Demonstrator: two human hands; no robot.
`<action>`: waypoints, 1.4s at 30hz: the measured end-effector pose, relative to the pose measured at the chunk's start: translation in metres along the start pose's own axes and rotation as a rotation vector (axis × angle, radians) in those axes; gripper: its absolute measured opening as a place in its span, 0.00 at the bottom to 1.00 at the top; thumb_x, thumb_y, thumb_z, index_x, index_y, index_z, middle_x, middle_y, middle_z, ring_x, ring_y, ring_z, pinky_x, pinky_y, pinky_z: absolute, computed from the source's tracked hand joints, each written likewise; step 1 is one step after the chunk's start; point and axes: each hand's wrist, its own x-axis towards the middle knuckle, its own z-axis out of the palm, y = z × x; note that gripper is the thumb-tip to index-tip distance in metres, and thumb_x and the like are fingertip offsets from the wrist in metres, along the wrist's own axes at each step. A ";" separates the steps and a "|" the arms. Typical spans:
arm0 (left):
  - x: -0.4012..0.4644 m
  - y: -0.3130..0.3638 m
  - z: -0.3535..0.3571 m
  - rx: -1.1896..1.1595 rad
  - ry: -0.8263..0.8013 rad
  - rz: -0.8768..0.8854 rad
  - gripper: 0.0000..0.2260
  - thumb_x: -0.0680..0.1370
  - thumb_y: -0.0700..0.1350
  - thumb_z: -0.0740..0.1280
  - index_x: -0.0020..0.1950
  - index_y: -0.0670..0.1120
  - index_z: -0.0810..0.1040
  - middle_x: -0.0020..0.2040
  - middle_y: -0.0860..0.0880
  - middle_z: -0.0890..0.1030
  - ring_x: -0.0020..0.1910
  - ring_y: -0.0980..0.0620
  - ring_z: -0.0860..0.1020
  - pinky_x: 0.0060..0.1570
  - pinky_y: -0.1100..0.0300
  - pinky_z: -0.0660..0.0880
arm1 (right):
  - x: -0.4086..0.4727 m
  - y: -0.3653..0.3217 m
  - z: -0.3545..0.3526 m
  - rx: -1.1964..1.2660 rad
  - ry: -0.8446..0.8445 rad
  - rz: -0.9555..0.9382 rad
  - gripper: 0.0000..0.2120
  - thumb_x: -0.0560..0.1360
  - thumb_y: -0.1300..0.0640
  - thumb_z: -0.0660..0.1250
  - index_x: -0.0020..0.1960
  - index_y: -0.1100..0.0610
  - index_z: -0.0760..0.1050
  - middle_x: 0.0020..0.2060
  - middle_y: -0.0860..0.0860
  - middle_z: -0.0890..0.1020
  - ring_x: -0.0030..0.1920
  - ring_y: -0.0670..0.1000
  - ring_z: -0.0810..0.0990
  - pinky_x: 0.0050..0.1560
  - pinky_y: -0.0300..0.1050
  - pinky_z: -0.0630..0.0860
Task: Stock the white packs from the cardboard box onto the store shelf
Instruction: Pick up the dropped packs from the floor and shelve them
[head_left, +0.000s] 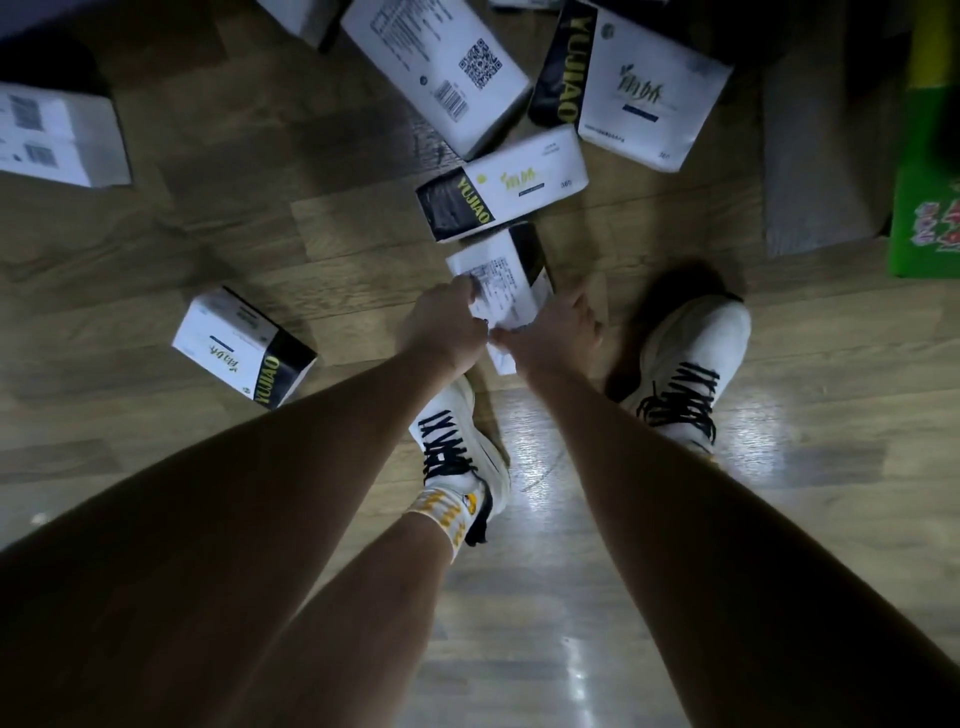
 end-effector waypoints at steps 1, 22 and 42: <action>-0.005 -0.001 -0.002 -0.003 0.008 -0.019 0.14 0.79 0.41 0.63 0.64 0.47 0.74 0.60 0.46 0.80 0.58 0.45 0.78 0.52 0.50 0.78 | -0.004 -0.001 -0.002 -0.018 -0.017 0.000 0.55 0.64 0.41 0.80 0.76 0.65 0.54 0.73 0.62 0.66 0.73 0.61 0.66 0.73 0.54 0.60; -0.306 0.095 -0.243 -0.096 0.063 0.075 0.15 0.78 0.40 0.62 0.64 0.44 0.75 0.59 0.44 0.80 0.58 0.43 0.78 0.51 0.56 0.74 | -0.277 -0.102 -0.289 -0.232 0.023 -0.375 0.37 0.68 0.48 0.77 0.70 0.55 0.63 0.61 0.55 0.77 0.61 0.59 0.77 0.52 0.50 0.76; -0.657 0.209 -0.604 0.587 0.768 0.624 0.34 0.63 0.60 0.77 0.65 0.50 0.70 0.59 0.49 0.76 0.62 0.46 0.73 0.69 0.48 0.63 | -0.659 -0.275 -0.617 -0.516 0.611 -0.943 0.28 0.62 0.45 0.77 0.56 0.51 0.69 0.50 0.48 0.76 0.52 0.55 0.74 0.52 0.53 0.70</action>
